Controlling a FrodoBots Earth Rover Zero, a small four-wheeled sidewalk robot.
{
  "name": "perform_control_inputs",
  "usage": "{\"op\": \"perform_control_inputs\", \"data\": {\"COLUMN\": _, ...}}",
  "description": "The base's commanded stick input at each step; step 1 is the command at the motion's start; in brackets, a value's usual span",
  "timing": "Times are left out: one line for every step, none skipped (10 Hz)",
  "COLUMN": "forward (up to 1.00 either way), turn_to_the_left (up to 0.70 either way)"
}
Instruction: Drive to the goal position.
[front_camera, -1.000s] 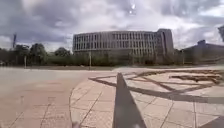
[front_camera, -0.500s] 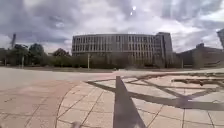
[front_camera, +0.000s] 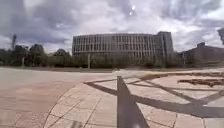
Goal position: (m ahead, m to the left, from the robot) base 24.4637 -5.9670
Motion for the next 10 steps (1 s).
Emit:
{"op": "perform_control_inputs", "data": {"forward": 0.7, "turn_to_the_left": 0.0}}
{"op": "perform_control_inputs", "data": {"forward": 0.7, "turn_to_the_left": 0.0}}
{"op": "perform_control_inputs", "data": {"forward": 0.7, "turn_to_the_left": 0.0}}
{"op": "perform_control_inputs", "data": {"forward": 0.7, "turn_to_the_left": 0.0}}
{"op": "perform_control_inputs", "data": {"forward": 0.7, "turn_to_the_left": 0.0}}
{"op": "perform_control_inputs", "data": {"forward": 0.7, "turn_to_the_left": 0.0}}
{"op": "perform_control_inputs", "data": {"forward": 0.7, "turn_to_the_left": 0.0}}
{"op": "perform_control_inputs", "data": {"forward": 0.7, "turn_to_the_left": 0.0}}
{"op": "perform_control_inputs", "data": {"forward": 0.7, "turn_to_the_left": 0.0}}
{"op": "perform_control_inputs", "data": {"forward": 0.7, "turn_to_the_left": 0.0}}
